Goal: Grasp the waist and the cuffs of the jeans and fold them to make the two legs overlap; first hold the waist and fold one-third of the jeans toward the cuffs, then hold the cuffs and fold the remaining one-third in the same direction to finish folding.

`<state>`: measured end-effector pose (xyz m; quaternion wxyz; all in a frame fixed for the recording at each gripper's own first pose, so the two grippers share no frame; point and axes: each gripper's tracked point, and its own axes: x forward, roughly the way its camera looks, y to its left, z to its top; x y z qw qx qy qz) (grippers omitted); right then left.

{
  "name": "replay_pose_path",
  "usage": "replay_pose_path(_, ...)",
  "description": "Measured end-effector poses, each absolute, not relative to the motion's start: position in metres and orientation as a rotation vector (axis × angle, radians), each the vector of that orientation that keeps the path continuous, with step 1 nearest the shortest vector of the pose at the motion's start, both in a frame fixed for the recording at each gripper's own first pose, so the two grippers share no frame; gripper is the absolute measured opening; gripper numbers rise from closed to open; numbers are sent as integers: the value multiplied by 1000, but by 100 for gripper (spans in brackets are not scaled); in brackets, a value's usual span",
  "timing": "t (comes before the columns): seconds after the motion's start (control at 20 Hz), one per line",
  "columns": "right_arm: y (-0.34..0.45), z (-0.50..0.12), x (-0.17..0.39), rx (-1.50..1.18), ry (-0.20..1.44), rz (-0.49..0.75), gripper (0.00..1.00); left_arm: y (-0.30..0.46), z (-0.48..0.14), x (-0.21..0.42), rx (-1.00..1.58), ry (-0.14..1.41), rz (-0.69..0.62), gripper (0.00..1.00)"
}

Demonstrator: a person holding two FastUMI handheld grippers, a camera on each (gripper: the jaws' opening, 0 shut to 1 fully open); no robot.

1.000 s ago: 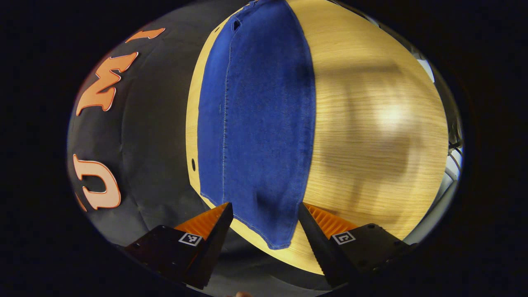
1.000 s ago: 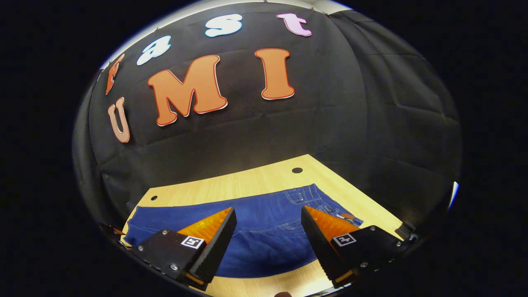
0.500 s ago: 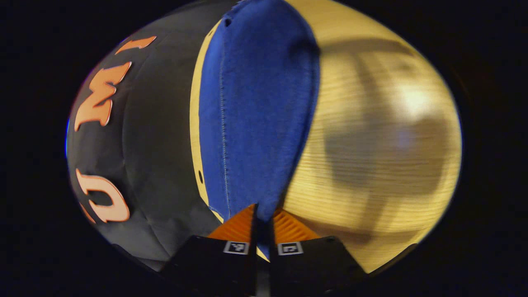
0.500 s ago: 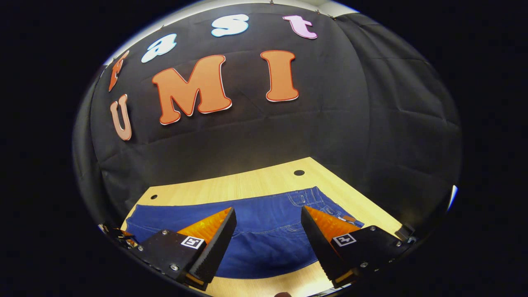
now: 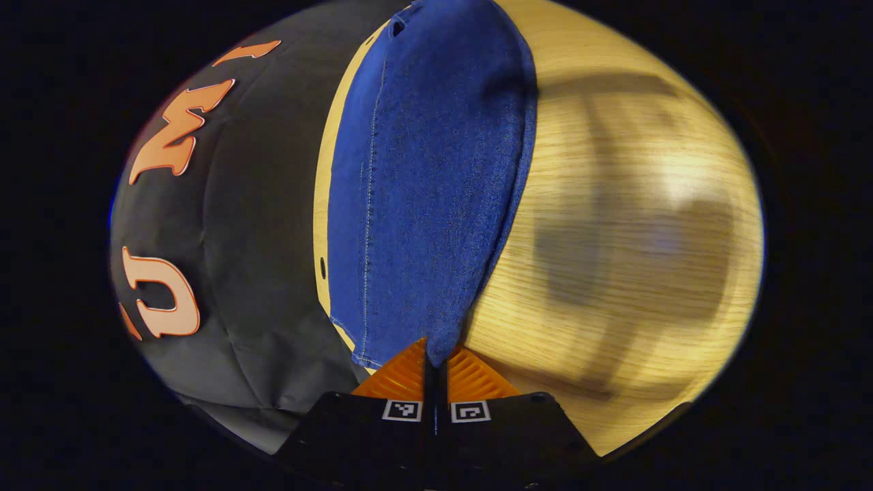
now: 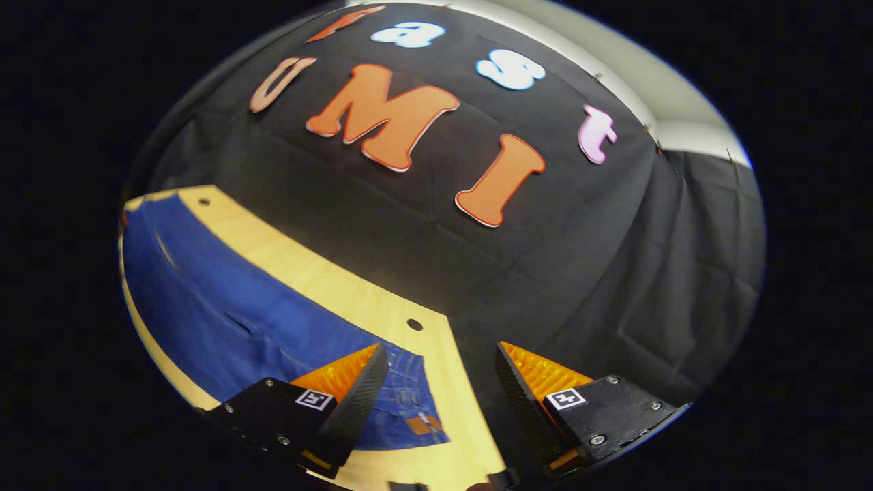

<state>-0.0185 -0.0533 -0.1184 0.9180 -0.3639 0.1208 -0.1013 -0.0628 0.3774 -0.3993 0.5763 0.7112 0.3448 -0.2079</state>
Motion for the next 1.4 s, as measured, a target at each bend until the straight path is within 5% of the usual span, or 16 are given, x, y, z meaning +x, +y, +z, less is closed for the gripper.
replay_pose_path(0.3,-108,-176,-55,-1201,437,-40,97,376,-397,-68,1652,845,-464,1)
replay_pose_path(0.5,-117,-234,-63,-1479,526,211,98,374,-395,-67,1682,846,-467,1)
replay_pose_path(0.9,-132,-319,-49,-1613,654,514,97,372,-394,-66,1733,867,-467,1)
replay_pose_path(1.4,-119,-335,6,-1655,588,538,94,369,-394,-65,1751,874,-468,1)
